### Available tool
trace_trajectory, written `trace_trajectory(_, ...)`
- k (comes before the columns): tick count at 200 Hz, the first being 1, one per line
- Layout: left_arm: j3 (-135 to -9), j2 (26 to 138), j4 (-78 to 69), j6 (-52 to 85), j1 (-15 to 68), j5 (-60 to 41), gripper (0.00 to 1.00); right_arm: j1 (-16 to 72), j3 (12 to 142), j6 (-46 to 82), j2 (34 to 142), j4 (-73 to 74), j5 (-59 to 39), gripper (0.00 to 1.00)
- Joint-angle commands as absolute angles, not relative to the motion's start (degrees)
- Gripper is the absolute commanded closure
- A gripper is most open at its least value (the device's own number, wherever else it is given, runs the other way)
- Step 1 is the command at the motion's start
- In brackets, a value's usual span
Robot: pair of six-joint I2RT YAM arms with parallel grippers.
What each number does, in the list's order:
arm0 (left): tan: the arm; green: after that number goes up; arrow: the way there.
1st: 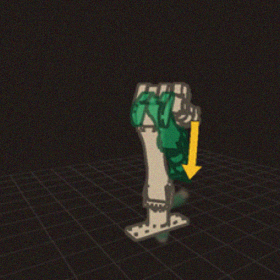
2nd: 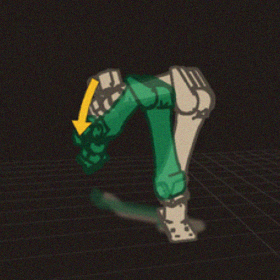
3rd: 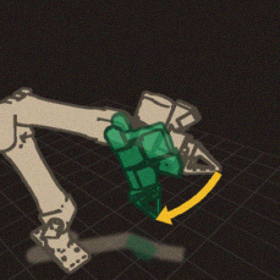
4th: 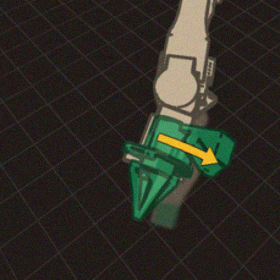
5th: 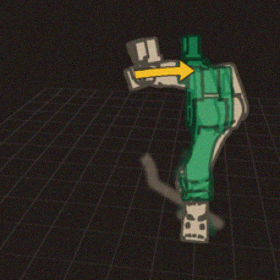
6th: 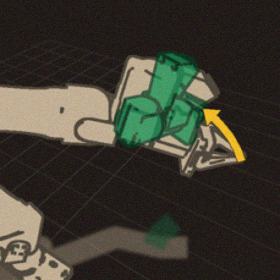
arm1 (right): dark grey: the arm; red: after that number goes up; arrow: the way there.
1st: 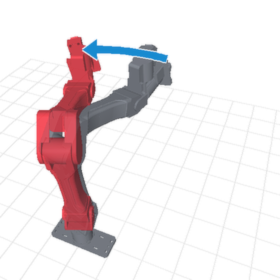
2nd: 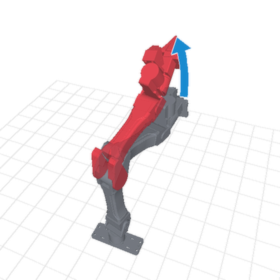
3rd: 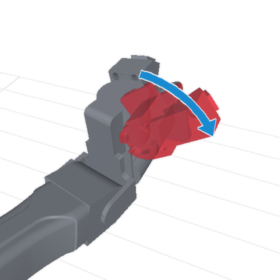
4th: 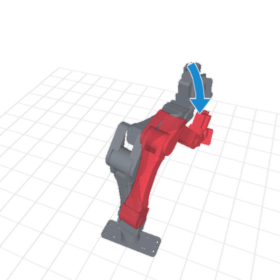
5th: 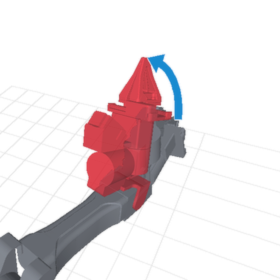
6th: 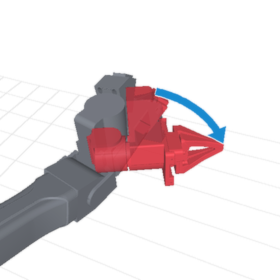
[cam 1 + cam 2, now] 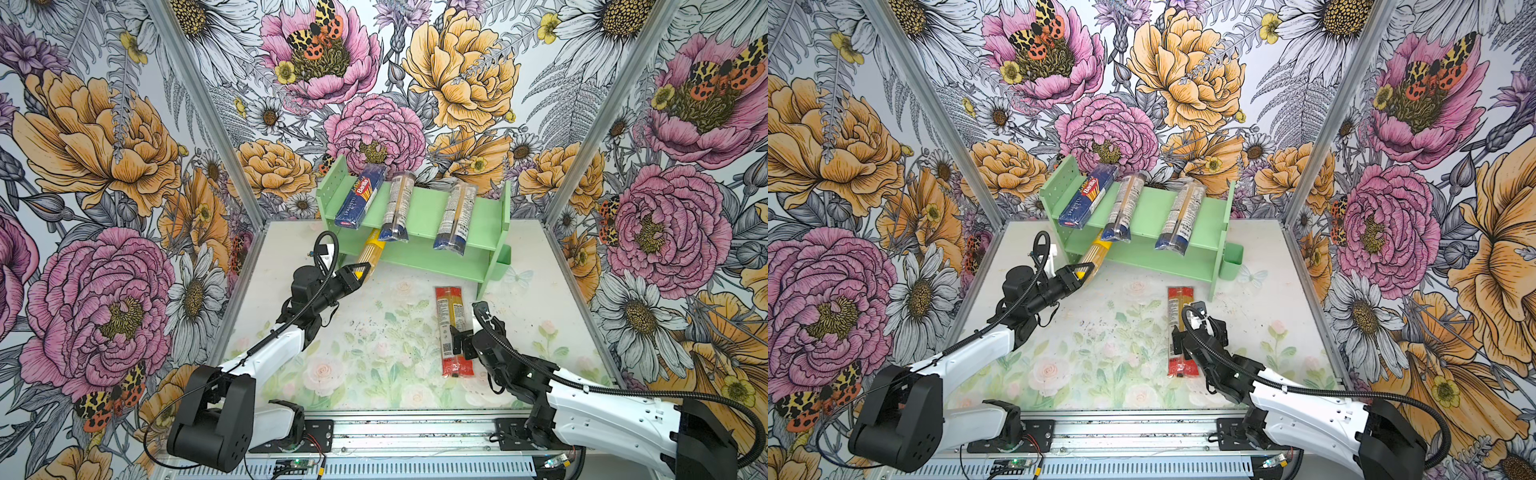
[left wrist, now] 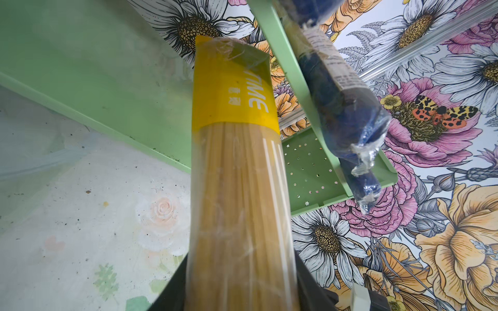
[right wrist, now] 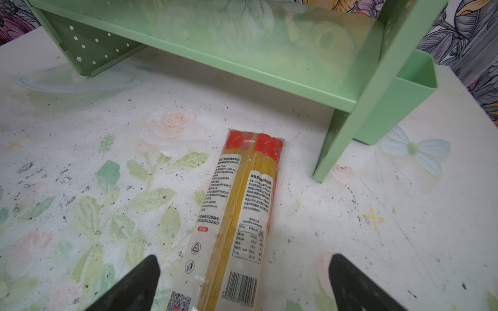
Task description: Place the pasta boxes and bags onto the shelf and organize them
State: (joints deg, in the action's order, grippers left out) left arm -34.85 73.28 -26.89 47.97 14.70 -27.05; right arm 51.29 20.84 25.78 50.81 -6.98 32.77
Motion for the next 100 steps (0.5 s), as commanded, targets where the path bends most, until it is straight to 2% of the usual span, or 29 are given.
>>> trace_trajectory(1,-39.6,73.0,-42.1,47.9,13.9,-29.0,1.0,50.7,23.0,25.0,50.3,-5.7,33.6,0.01)
trace_trajectory(100,-43.9,79.6,-43.3,46.0,13.5,-27.4,1.0,50.7,22.2,25.3,49.4,-5.8,34.0,0.0)
